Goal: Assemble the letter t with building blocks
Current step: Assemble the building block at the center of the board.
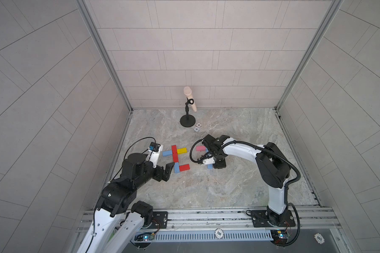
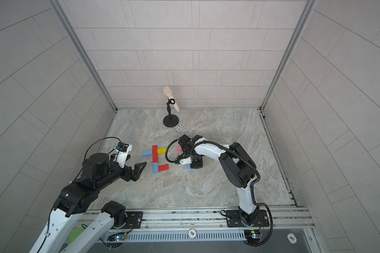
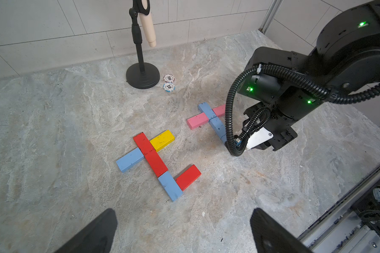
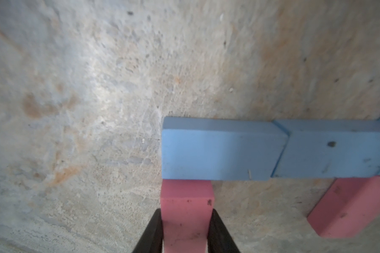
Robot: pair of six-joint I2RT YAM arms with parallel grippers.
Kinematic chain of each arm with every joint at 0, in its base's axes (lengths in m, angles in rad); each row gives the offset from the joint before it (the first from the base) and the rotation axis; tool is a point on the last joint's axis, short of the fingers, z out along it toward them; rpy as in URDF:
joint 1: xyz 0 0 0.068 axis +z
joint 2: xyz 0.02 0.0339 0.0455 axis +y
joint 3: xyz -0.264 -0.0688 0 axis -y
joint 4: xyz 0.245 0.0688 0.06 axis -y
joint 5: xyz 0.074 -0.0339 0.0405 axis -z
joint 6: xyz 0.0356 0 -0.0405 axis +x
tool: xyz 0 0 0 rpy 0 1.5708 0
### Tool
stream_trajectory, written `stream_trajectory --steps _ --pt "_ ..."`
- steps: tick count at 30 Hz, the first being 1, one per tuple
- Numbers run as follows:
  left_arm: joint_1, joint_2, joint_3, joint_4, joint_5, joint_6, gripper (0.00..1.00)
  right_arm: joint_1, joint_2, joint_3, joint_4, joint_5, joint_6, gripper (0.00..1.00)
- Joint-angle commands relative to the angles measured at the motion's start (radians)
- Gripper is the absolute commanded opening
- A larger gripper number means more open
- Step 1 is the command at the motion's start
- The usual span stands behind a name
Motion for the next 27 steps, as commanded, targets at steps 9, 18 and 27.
stream_trajectory --steps 9,18,27 --pt "-0.004 -0.007 0.000 -0.003 -0.001 -0.009 1.00 0.009 0.015 0.004 -0.015 -0.029 0.011 0.19" --pt "-0.004 -0.006 0.001 -0.004 -0.001 -0.010 1.00 0.010 0.031 0.017 -0.027 -0.028 0.007 0.21" --pt "-0.004 0.000 0.002 -0.003 -0.004 -0.011 1.00 0.011 0.039 0.018 -0.020 -0.017 0.008 0.29"
